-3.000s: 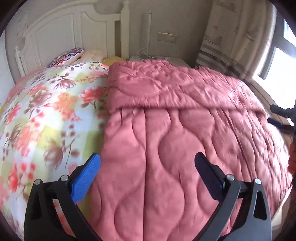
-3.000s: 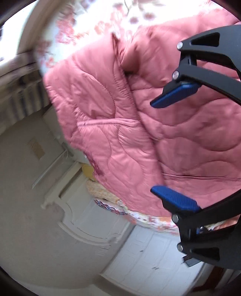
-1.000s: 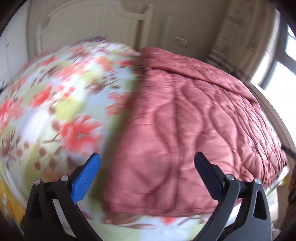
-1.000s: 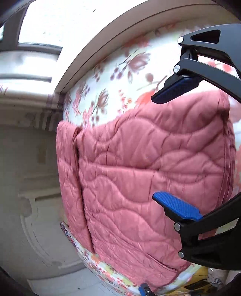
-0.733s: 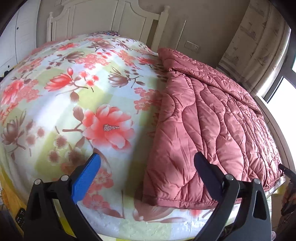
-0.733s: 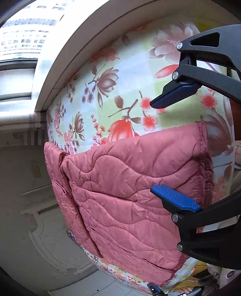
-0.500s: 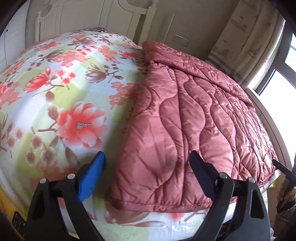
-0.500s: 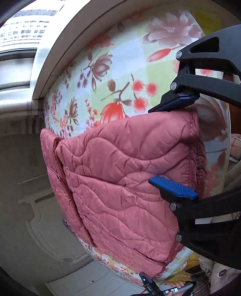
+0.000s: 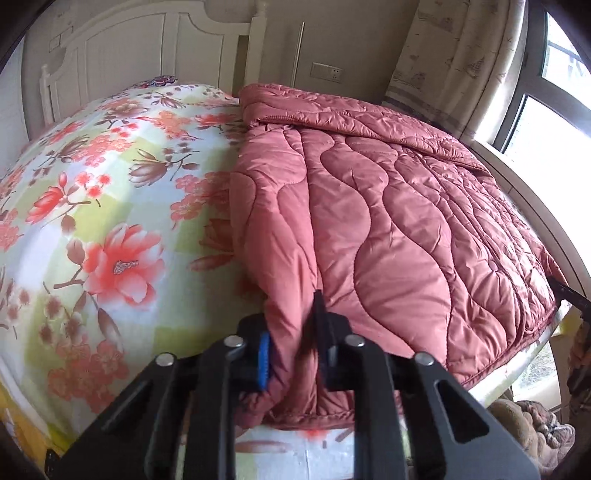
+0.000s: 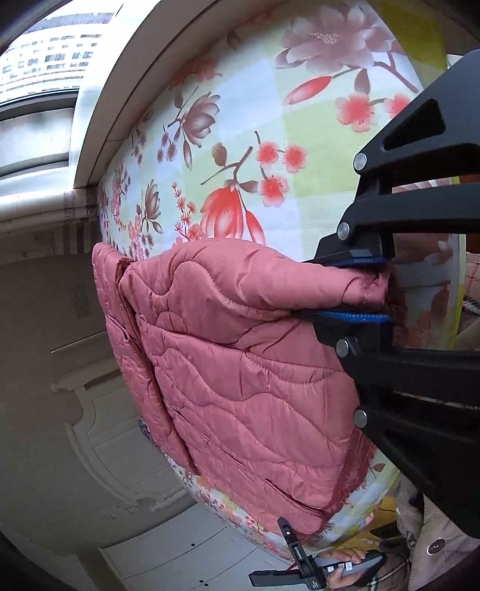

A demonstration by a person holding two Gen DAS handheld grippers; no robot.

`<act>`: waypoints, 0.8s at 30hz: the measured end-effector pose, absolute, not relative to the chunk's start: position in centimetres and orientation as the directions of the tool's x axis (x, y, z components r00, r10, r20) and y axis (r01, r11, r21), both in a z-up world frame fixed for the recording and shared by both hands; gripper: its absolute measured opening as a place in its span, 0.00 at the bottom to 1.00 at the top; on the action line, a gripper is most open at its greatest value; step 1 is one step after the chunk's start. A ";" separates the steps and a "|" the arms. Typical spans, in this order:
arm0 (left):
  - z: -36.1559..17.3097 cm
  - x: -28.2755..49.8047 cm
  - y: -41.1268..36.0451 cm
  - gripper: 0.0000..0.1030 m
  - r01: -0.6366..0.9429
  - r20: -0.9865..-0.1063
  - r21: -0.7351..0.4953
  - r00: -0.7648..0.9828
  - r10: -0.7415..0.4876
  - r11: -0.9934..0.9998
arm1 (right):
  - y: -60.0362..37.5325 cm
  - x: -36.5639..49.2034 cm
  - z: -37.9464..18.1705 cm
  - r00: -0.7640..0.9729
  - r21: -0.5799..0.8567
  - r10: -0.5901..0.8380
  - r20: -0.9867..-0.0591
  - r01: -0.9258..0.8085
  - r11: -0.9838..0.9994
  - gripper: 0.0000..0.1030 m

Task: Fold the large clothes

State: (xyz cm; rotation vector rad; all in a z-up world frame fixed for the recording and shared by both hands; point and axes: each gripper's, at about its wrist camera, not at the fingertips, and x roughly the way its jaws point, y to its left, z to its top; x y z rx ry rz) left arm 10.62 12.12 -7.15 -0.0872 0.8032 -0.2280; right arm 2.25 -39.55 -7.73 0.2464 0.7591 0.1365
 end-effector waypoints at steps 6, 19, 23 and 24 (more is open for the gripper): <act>-4.3 5.4 16.1 0.08 0.205 -0.583 -0.332 0.723 -0.371 0.921 | -40.5 -0.2 -7.2 0.710 0.418 0.348 -0.612 -0.082 0.904 0.16; 7.3 -6.0 21.7 0.06 0.429 -0.137 -0.527 0.809 -0.572 0.734 | -42.2 -15.0 9.3 0.865 0.383 0.489 -0.113 -0.416 0.825 0.04; 6.3 -5.4 21.3 0.06 0.403 -0.203 -0.517 0.799 -0.566 0.755 | -42.0 -15.2 11.3 0.877 0.309 0.456 -0.150 -0.396 0.864 0.04; 5.8 -5.2 21.4 0.06 0.394 -0.219 -0.521 0.796 -0.564 0.757 | -42.3 -14.5 10.6 0.877 0.328 0.440 -0.192 -0.366 0.871 0.05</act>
